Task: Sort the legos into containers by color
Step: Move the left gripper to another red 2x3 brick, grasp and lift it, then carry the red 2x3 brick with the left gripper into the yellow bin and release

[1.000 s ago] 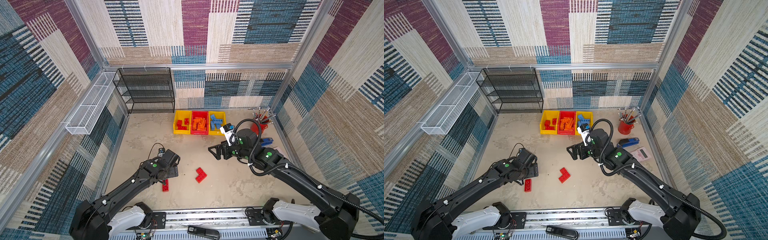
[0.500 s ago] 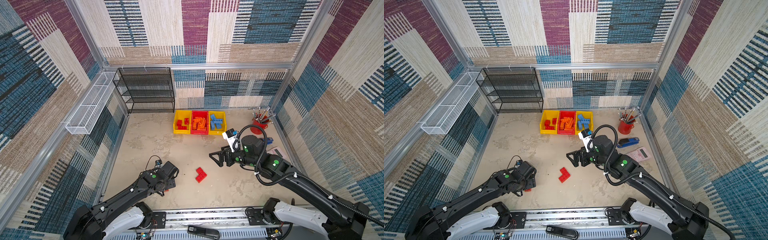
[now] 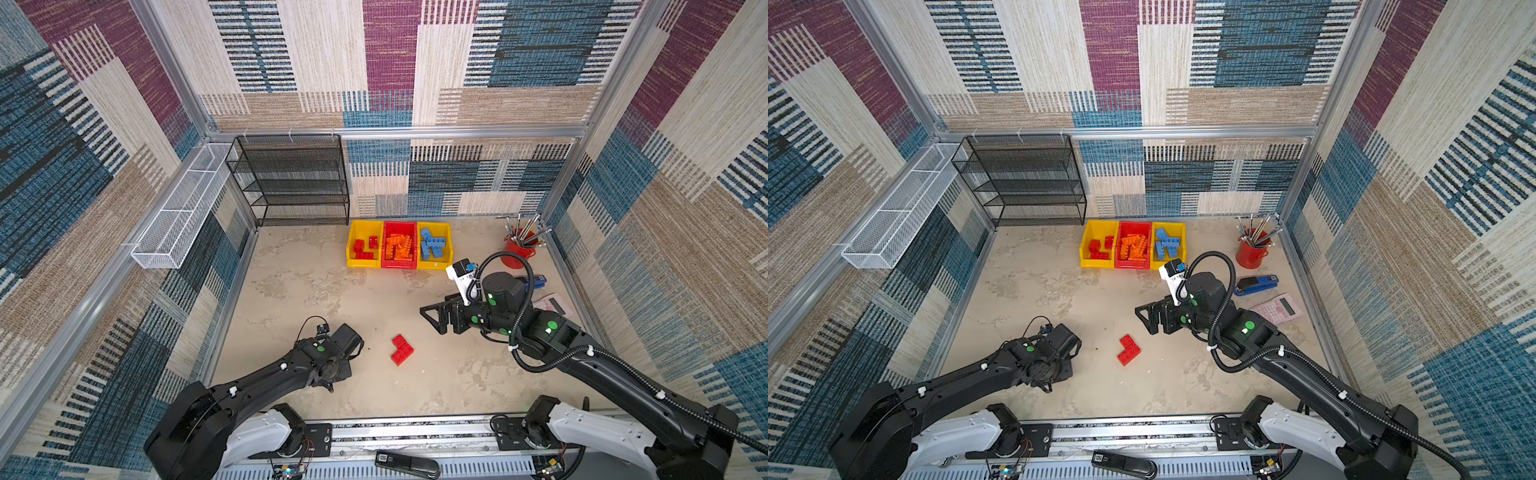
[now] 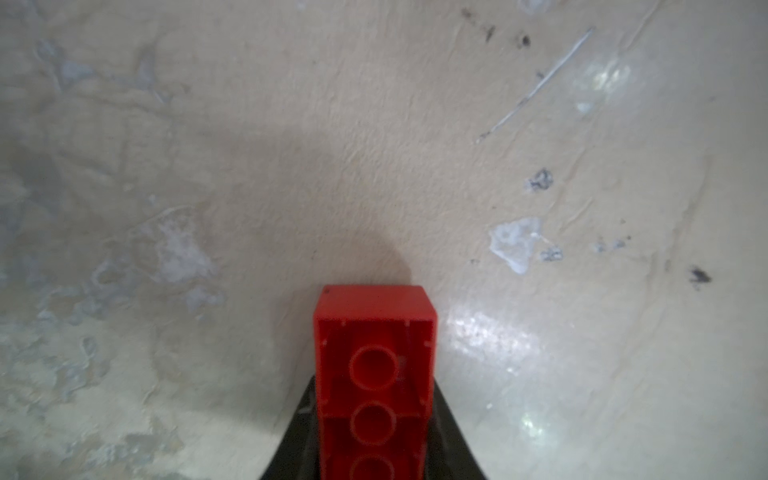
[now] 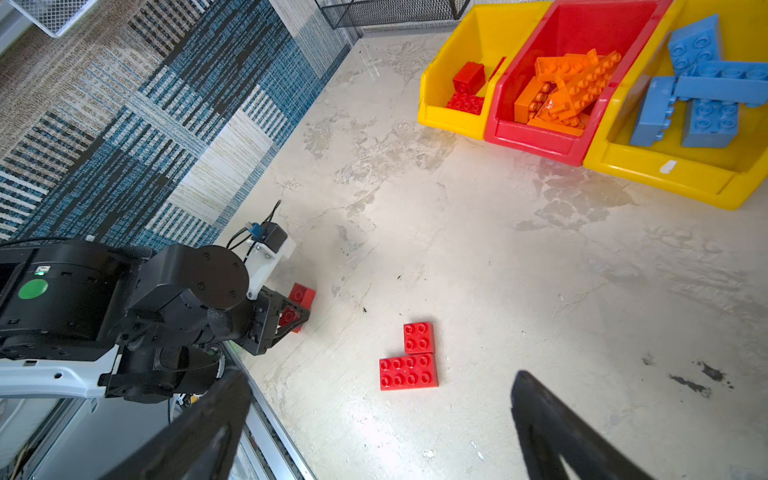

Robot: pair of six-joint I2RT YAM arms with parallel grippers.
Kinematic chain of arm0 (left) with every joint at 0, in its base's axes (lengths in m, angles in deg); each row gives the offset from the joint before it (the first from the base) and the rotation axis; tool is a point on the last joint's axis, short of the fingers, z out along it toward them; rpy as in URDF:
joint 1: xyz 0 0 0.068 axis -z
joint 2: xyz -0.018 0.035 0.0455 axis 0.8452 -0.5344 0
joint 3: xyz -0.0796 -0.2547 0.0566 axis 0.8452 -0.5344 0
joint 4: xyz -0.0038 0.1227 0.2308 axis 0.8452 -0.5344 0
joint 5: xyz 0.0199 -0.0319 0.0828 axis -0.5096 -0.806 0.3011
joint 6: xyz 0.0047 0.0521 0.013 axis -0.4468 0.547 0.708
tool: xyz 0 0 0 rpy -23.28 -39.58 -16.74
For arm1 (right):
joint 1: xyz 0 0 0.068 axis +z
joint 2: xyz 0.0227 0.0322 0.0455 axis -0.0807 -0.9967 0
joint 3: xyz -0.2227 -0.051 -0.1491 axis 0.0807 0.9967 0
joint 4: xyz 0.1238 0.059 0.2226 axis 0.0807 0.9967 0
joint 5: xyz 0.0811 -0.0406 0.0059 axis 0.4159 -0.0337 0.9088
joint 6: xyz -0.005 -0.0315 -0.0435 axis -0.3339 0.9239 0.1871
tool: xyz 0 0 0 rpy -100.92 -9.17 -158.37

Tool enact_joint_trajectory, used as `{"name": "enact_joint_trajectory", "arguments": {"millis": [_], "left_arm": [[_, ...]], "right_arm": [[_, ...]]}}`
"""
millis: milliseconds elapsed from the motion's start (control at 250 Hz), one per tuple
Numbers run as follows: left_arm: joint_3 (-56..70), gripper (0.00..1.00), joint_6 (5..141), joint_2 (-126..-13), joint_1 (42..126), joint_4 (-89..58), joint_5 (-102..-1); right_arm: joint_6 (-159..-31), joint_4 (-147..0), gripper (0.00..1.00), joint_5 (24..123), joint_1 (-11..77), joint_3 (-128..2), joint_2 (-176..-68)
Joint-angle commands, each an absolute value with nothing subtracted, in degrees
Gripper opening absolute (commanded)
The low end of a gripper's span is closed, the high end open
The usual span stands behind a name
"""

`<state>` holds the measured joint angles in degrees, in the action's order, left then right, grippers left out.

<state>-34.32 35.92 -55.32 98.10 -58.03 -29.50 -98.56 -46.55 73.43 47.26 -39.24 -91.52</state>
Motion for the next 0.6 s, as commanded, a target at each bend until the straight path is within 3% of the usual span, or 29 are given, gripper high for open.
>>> {"name": "enact_joint_trajectory", "arguments": {"millis": [0,288,596], "left_arm": [[-31.04,0.18,37.93,-57.77,98.02,-58.86,-28.34],[-7.69,0.18,49.25,-70.33,94.51,-61.58,-24.12],[31.25,0.19,62.35,-94.87,84.55,-65.39,-27.83]], "right_arm": [[-98.33,-47.91,0.99,71.47,47.34,-39.16,-91.38],[-97.71,-47.63,0.99,67.2,47.3,-39.61,-90.02],[-97.18,-45.43,0.99,63.5,47.24,-43.52,-91.08]]}}
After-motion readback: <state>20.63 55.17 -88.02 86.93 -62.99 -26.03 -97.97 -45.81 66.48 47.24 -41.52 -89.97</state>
